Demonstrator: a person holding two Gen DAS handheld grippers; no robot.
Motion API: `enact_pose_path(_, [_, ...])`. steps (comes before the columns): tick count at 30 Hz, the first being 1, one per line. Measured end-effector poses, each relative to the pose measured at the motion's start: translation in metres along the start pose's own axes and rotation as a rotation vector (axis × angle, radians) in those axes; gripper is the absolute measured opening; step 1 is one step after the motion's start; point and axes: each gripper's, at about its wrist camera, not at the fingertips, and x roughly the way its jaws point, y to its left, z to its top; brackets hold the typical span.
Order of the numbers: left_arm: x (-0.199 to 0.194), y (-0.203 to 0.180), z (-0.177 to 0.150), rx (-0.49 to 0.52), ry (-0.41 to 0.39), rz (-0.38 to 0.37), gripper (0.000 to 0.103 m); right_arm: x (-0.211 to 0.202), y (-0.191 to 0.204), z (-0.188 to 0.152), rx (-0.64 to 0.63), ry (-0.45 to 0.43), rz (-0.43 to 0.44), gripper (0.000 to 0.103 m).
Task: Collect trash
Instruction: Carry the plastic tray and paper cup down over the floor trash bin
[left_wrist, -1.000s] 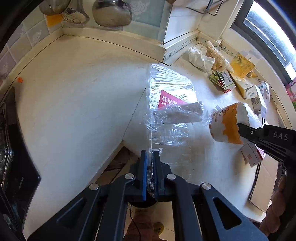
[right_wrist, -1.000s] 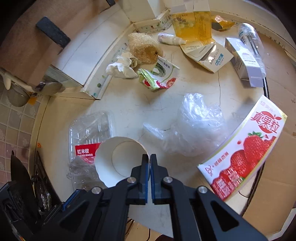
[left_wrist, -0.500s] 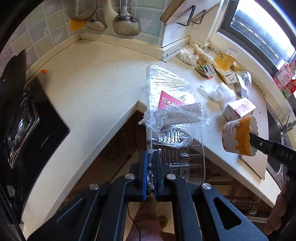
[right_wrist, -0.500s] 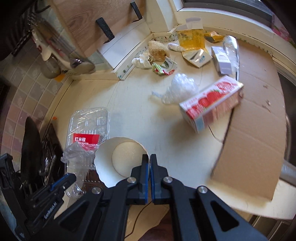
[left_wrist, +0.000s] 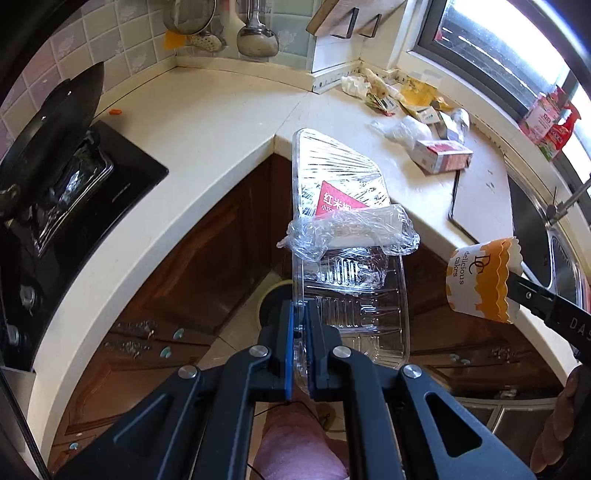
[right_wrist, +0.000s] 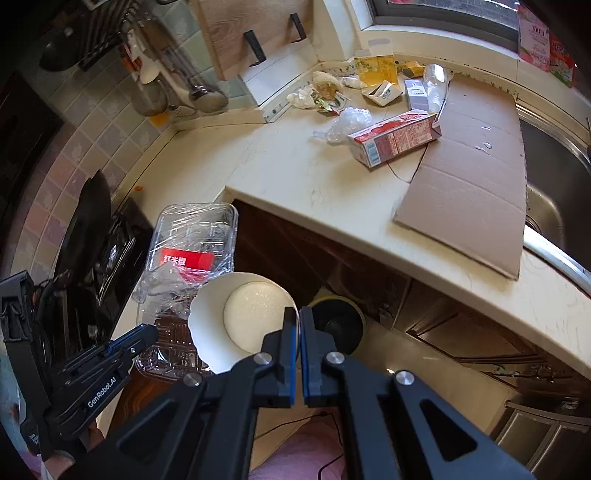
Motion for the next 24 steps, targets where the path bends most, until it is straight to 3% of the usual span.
enact_pose_path(5, [0.002,0.003,-0.033,0.000,0.049,-0.004,0.003,0.003,-0.001,-0.028,-0.008,0.037,0.000,0.002])
enact_pose_path(11, [0.031,0.008,-0.060,-0.004,0.154,-0.008,0.003,0.038,-0.011,-0.044,0.015,0.119,-0.021,0.002])
enact_pose_path(18, [0.106,0.014,-0.082,0.036,0.302,0.059,0.003,0.114,-0.024,-0.057,0.003,0.182,-0.089,0.002])
enact_pose_path(24, [0.190,0.020,-0.090,0.066,0.398,0.054,0.003,0.197,-0.039,-0.064,0.016,0.214,-0.117,0.002])
